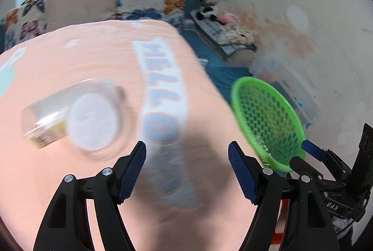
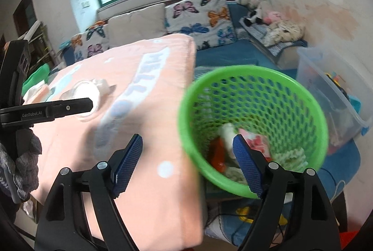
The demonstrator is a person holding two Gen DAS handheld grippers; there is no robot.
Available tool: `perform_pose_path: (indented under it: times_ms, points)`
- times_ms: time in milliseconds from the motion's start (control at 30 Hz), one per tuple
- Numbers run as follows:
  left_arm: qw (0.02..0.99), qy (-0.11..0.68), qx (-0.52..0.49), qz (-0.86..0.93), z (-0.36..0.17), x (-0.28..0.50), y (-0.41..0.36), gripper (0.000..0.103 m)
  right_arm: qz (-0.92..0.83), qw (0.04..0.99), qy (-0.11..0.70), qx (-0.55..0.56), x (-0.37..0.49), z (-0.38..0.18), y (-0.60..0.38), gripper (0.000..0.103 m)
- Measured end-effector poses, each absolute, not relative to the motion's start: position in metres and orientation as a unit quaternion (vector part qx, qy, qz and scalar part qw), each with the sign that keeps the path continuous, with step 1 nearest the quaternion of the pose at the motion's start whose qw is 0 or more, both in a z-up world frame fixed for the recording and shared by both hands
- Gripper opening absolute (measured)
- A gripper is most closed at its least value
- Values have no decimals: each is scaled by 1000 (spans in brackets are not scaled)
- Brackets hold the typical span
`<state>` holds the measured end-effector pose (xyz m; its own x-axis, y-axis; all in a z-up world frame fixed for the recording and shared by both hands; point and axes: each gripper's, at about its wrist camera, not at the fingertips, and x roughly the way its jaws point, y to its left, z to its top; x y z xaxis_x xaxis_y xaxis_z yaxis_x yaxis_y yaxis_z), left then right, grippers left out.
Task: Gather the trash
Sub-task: 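Move both open tools back toward the clear bottle and dome lid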
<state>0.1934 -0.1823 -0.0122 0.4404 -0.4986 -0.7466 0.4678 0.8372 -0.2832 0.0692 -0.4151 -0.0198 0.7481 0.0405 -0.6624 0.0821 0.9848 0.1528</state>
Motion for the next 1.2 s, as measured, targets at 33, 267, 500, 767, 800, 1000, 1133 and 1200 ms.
perform_pose_path:
  times_ms: [33, 267, 500, 767, 800, 1000, 1133, 1200]
  points:
    - [851, 445, -22, -277, -12, 194, -172, 70, -6, 931, 355, 85, 72, -19, -411, 80]
    - [867, 442, -41, -226, -14, 199, -110, 70, 37, 930, 358, 70, 97, -17, -372, 81]
    - [879, 437, -55, -183, -15, 202, -55, 77, 89, 926, 364, 53, 130, -16, -328, 90]
    - [882, 438, -72, -157, -19, 203, -11, 78, 135, 916, 377, 24, 164, -22, -274, 96]
    - [883, 438, -73, -156, -19, 204, -8, 79, 140, 914, 379, 20, 170, -23, -267, 96]
    - [885, 435, -77, -147, -19, 211, 11, 81, 159, 907, 390, 17, 194, -33, -243, 97]
    - [886, 434, -73, -145, -19, 216, 21, 83, 166, 903, 397, 7, 209, -41, -227, 97]
    - [887, 434, -69, -144, -19, 218, 23, 83, 164, 902, 400, 3, 214, -45, -222, 98]
